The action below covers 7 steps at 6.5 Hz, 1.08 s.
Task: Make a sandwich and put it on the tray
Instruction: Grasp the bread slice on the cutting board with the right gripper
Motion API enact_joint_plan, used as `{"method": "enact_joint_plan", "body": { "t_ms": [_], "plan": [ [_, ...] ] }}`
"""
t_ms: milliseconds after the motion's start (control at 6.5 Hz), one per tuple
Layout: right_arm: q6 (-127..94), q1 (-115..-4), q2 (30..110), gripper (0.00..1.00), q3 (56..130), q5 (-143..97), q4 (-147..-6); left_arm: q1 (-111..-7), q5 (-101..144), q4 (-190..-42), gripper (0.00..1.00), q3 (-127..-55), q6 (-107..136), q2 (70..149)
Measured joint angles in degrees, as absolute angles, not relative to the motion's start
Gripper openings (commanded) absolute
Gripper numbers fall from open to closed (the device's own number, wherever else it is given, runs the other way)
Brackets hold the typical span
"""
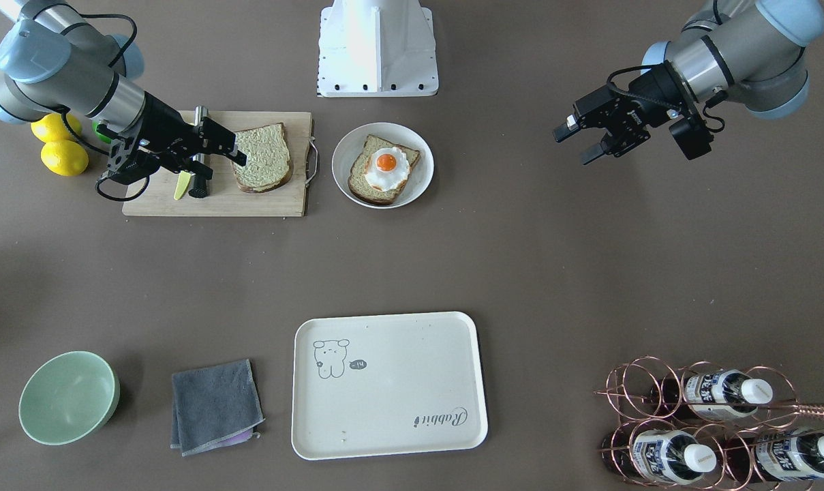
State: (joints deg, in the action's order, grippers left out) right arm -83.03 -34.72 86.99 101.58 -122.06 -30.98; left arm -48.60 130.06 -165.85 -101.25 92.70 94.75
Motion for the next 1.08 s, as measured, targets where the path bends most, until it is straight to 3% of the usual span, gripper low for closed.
{"method": "enact_joint_plan", "body": {
  "t_ms": [154,923,1077],
  "plan": [
    [-82.96,-32.40,87.49,0.75,101.65,-119.35,-31.11,-48.58,130.05,-165.85,0.98,-101.20,92.66,94.72],
    [-82.88,-28.34,89.41,0.68,101.76,-114.20,-31.29,-48.59,129.99,-165.89,0.98,-101.16,92.64,94.46],
    [-82.86,-28.12,89.62,0.35,101.77,-113.90,-31.29,-48.55,129.99,-165.89,0.98,-101.16,92.64,94.43]
  ]
}}
